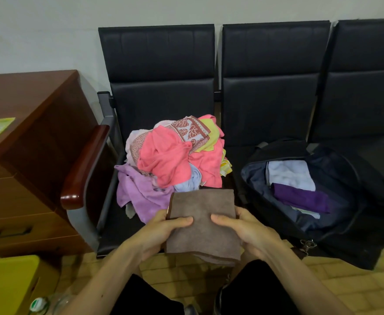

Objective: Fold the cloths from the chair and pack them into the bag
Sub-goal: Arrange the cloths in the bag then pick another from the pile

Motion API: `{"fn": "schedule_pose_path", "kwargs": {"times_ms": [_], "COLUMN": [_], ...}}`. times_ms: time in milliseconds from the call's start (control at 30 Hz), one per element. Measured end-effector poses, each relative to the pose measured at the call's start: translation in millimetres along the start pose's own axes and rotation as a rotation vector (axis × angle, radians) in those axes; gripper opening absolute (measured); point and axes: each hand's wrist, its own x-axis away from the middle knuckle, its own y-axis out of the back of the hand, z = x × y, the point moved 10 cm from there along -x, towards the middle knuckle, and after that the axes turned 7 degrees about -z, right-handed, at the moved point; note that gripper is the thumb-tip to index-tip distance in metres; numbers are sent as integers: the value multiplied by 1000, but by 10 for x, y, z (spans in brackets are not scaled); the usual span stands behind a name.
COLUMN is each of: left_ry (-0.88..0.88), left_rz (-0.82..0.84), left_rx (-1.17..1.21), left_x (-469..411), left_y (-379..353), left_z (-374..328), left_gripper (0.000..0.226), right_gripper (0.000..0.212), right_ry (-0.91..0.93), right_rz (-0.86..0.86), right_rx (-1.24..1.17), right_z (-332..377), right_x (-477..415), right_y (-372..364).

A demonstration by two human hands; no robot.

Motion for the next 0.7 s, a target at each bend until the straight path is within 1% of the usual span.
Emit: {"fn": "schedule_pose_path", "kwargs": {"times_ms": [67,167,233,300,367,433,467,500,533,600,633,700], "left_ry": [3,15,13,-4,-35,-41,-39,-44,-50,-73,-88,-100], "left_rz": [-43,-72,-82,-78,-24,57,85,108,134,186,203,216], "left_rx": [-52,-87,-81,-12,80,132,138,137,132,114,97,69], "left_x": [-22,-51,-67,-75,-62,-23,-7,-11,-1,11,4,-7], "left_y": [41,41,16,-11,-58,-111,-127,-126,-146,-191,-199,-204], "left_z": [72,181,218,194,103,7,-25,-42,-61,-84,-82,-71], "left_gripper": [41,31,34,41,40,37,45,58,64,59,55,62], "right_gripper": [60,51,50,50,49,37,31,36,43,46,43,30], "right_ry": [-57,-80,-65,-14,62,117,129,133,137,157,167,157], "right_rz": [44,11,-11,-16,33,98,120,128,133,147,156,179], "right_rx": [72,63,52,23,-40,-91,-104,-110,-111,-99,-95,-105], "right_z": [-143,-245,-252,-183,-69,60,95,113,132,133,137,103], "right_x": [38,27,0,-7,-5,51,76,80,95,114,128,148], "right_y": [45,171,220,245,255,260,274,299,307,317,312,310]}}
